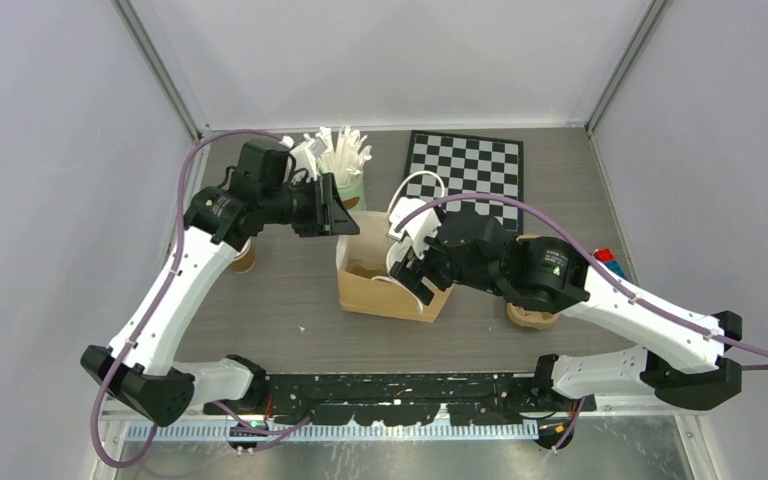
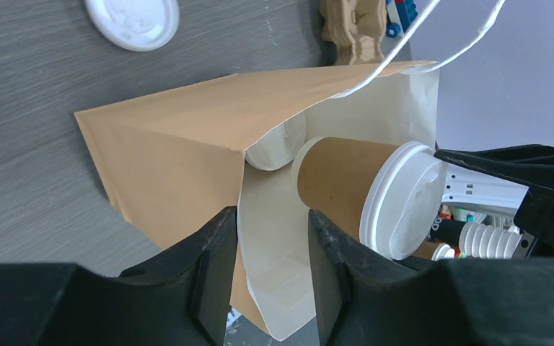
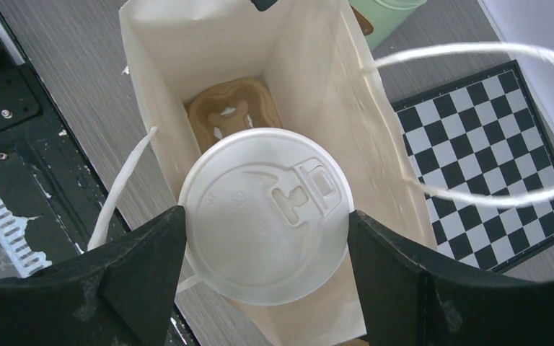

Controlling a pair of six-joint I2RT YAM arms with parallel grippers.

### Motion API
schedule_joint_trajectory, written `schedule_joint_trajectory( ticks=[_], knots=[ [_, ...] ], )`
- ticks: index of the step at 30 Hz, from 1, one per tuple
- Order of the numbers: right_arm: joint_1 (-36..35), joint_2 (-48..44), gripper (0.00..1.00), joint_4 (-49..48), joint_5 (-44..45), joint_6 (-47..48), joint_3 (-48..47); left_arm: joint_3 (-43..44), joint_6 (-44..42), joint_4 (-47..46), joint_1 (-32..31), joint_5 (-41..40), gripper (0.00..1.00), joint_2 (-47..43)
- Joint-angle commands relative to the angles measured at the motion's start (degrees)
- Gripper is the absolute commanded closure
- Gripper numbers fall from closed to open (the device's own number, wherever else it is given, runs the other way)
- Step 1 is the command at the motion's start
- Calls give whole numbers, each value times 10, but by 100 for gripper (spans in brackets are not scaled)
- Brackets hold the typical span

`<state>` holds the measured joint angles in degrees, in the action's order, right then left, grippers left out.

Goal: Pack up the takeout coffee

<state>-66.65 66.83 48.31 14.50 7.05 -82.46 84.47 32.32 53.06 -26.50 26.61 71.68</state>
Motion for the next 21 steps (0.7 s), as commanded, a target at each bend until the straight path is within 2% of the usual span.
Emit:
schedule_joint_trajectory(
  ticks=[1, 7, 21],
  knots=[
    [-1, -3, 18, -21, -12, 15, 10, 26, -9, 33, 3, -49, 57, -25],
    [-1, -4, 19, -16, -23, 7, 12, 56, 3, 104, 3, -103, 52, -24],
    [-2, -6, 20, -13, -24, -20, 13, 58, 101, 228, 3, -90, 50, -55]
  ],
)
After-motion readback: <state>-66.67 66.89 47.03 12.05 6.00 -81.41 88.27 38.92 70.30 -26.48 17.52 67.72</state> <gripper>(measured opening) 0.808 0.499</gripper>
